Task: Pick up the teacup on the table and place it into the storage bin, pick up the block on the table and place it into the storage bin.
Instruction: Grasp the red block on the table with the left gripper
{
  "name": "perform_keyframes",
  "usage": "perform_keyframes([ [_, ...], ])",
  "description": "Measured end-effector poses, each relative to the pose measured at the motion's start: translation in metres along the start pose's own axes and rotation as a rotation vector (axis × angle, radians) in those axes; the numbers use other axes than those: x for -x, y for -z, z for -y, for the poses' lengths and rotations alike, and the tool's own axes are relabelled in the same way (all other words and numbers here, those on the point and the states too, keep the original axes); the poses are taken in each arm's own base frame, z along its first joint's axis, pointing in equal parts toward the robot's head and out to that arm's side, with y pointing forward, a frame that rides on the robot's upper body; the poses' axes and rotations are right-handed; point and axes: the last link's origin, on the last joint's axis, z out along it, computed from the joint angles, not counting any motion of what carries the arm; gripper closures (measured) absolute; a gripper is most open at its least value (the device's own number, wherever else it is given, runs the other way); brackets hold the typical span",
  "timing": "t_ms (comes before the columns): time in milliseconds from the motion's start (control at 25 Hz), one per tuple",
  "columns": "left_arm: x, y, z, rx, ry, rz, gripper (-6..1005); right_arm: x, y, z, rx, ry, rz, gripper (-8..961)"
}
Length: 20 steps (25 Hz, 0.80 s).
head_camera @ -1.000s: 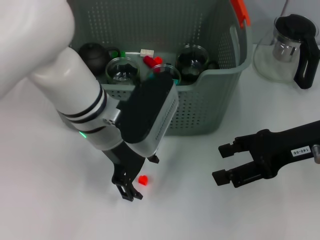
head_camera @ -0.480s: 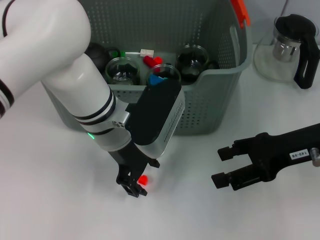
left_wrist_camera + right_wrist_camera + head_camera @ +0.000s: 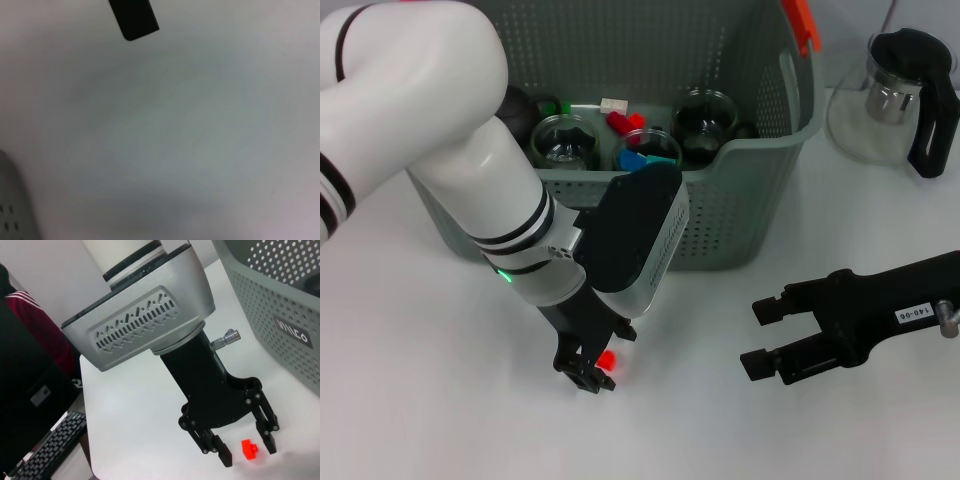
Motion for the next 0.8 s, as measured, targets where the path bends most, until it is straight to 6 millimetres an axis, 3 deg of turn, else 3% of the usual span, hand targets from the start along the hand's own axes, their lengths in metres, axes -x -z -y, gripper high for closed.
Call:
perform_keyframes([
  [480, 0.0043, -0.005, 0.0, 0.001, 0.02, 0.004, 530, 0.0, -0.0002, 0.0007, -0.005, -0.001, 0.002, 22],
  [800, 0.0078, -0.0054, 0.0002, -0.007, 0.031, 0.006, 530, -0.0013, -0.0005, 0.0005, -0.005, -0.005, 0.003, 22],
])
